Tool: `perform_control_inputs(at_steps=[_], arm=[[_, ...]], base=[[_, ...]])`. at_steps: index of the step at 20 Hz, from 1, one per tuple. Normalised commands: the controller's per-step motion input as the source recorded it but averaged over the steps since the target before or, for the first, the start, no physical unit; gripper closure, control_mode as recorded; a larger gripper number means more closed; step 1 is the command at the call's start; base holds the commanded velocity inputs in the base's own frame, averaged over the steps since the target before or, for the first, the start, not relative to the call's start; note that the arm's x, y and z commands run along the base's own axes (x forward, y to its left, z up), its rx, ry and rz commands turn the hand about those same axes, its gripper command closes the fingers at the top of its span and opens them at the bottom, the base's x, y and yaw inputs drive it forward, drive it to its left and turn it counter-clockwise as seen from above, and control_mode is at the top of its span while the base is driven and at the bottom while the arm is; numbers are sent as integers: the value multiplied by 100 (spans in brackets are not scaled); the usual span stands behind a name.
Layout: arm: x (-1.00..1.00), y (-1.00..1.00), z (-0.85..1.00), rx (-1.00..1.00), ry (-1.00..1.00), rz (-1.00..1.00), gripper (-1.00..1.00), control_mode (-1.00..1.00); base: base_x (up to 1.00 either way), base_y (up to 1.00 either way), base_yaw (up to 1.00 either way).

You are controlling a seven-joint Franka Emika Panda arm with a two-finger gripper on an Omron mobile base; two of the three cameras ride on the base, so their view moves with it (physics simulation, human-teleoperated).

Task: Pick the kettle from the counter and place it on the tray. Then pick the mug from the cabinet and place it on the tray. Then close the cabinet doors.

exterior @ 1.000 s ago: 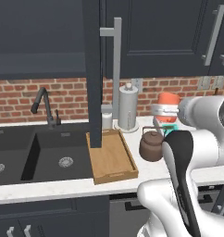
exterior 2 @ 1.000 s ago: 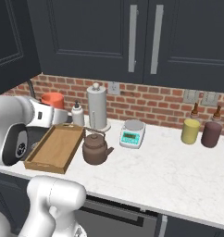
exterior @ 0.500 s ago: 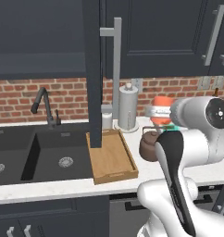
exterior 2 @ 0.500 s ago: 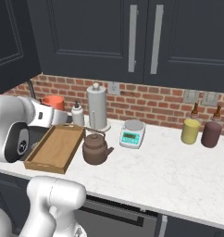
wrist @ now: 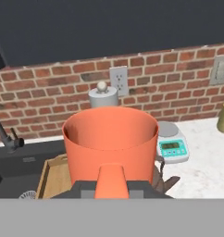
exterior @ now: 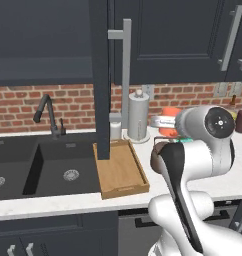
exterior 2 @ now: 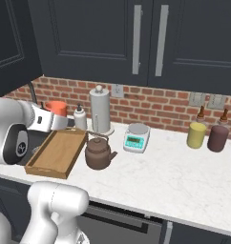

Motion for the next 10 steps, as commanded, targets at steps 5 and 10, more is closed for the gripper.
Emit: perform_control_inputs(at_steps=[5, 10], arm=[[15, 5, -20, 0, 0, -3, 100, -100], [14, 4, -19, 0, 0, 0, 100, -100]], base=[[0, 0, 0], [0, 0, 0]])
